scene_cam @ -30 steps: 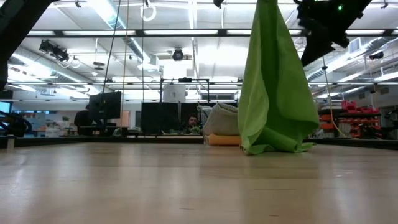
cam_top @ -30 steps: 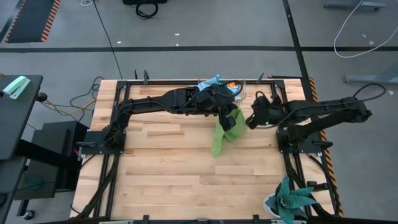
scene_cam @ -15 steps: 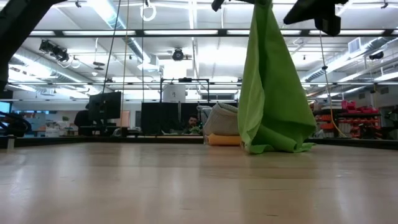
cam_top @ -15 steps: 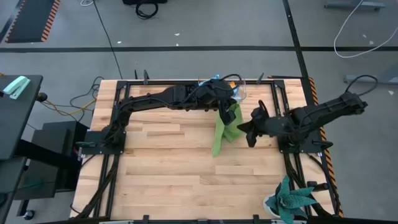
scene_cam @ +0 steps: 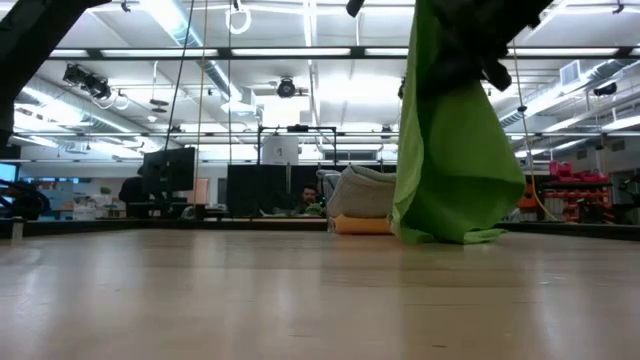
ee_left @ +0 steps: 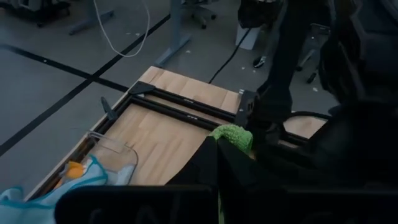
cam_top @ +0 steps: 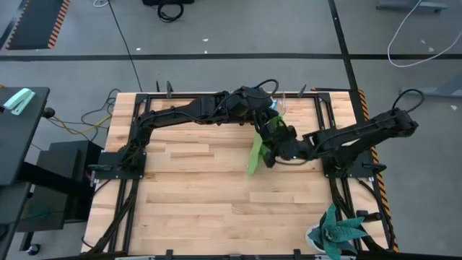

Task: Fold microfiber towels
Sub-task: Fold the green microfiber cloth

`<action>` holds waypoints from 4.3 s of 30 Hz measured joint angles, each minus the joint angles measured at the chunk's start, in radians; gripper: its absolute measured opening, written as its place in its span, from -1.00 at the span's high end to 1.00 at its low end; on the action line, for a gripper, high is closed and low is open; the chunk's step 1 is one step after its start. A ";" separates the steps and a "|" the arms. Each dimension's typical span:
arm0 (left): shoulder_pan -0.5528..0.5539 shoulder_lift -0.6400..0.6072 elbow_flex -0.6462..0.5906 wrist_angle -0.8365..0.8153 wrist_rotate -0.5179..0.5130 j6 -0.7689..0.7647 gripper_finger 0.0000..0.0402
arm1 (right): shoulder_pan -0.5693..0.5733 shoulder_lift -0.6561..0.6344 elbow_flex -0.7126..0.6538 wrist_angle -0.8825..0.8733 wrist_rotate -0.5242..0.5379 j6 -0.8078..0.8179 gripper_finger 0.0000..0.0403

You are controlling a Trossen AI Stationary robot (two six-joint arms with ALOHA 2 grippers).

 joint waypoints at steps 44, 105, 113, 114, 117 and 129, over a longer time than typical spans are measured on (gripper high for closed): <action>0.013 0.000 0.000 -0.053 0.041 -0.018 0.99 | -0.207 -0.219 -0.001 -0.377 0.079 -0.062 0.87; 0.069 0.000 0.000 -0.047 0.086 -0.018 0.98 | -0.276 -0.175 -0.001 -0.184 -0.119 -0.181 0.53; 0.078 0.000 0.000 -0.027 0.124 -0.016 0.98 | -0.267 -0.166 -0.001 -0.183 -0.121 -0.180 0.53; 0.080 0.000 0.000 -0.026 0.142 -0.020 0.98 | -0.267 -0.166 -0.001 -0.182 -0.121 -0.181 0.53; 0.081 0.000 0.000 -0.013 0.157 -0.026 0.97 | -0.281 -0.166 -0.001 -0.182 -0.121 -0.196 0.53; 0.077 0.000 0.000 0.026 0.191 -0.027 0.98 | -0.311 -0.115 -0.001 -0.180 -0.122 -0.205 0.53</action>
